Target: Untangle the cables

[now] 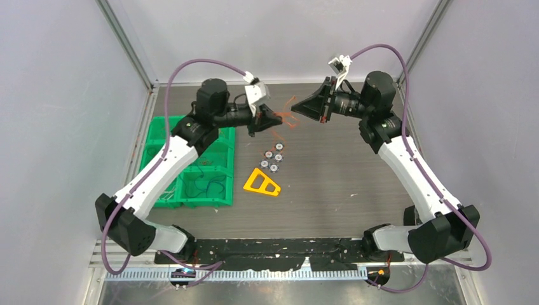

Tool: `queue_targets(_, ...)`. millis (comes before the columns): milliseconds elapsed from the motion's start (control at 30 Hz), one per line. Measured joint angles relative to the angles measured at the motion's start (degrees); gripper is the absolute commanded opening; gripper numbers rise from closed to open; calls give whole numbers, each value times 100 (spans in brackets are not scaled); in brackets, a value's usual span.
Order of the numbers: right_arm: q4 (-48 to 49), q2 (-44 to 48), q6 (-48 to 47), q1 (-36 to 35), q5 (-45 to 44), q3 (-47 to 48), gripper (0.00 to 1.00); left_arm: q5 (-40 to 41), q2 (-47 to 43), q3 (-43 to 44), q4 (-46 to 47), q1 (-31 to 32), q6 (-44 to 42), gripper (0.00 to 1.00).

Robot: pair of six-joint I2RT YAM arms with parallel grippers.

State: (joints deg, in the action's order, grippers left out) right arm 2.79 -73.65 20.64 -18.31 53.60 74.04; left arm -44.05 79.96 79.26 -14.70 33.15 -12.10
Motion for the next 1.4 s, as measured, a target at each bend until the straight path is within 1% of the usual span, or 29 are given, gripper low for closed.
queue_targets(33, -114, -7, -39, 52, 9, -2, 16, 11, -63, 2, 107, -109, 136, 0)
queue_targets(67, -256, -17, -149, 76, 11, -7, 21, 26, -105, 26, 203, -256, 299, 0)
queue_targets(100, -378, -31, -313, 76, -7, -7, 30, 59, -111, 79, 192, -398, 452, 0)
queue_targets(133, -538, -31, -463, 105, -59, -9, 35, 184, -111, 127, 101, -555, 570, 0)
queue_targets(167, -721, -26, -673, 190, -131, -9, 42, 385, -98, 203, -50, -807, 706, 0)
queue_targets(233, -1084, -28, -1054, 330, -343, -33, 48, 938, -33, 398, -369, -1357, 907, 0)
queue_targets(300, -1392, -28, -1351, 424, -522, -101, 49, 1502, 66, 595, -664, -1963, 1073, 0)
queue_targets(467, -1853, -66, -1735, 426, -754, -219, 50, 2382, 378, 809, -1043, -3407, 1169, 0)
queue_targets(567, -1937, -111, -1805, 420, -833, -238, 50, 3121, 553, 586, -852, -4144, 988, 0)
queue_targets(633, -1958, -175, -1832, 420, -857, -238, 50, 3552, 640, 286, -555, -4483, 767, 0)
queue_targets(767, -2004, -367, -1849, 420, -894, -236, 51, 4138, 1075, 57, -79, -4725, 262, 0)
queue_targets(867, -2116, -533, -1858, 420, -920, -190, 50, 4288, 1526, 39, 319, -4776, -127, 0)
queue_targets(967, -2177, -660, -1862, 420, -964, -105, 50, 4273, 1825, -138, 684, -4798, -555, 0)
queue_targets(1100, -2212, -678, -1869, 420, -1012, -79, 50, 4017, 2114, -470, 1123, -4833, -1095, 0)
queue_targets(1200, -2232, -691, -1893, 420, -1051, -31, 50, 3687, 2271, -527, 1189, -4846, -1370, 0)
queue_targets(1300, -2284, -702, -1921, 420, -1097, 2, 50, 3333, 2251, -654, 1200, -4889, -1628, 0)
queue_targets(1400, -2352, -713, -1943, 420, -1134, 31, 50, 2883, 2240, -719, 909, -5025, -2037, 0)
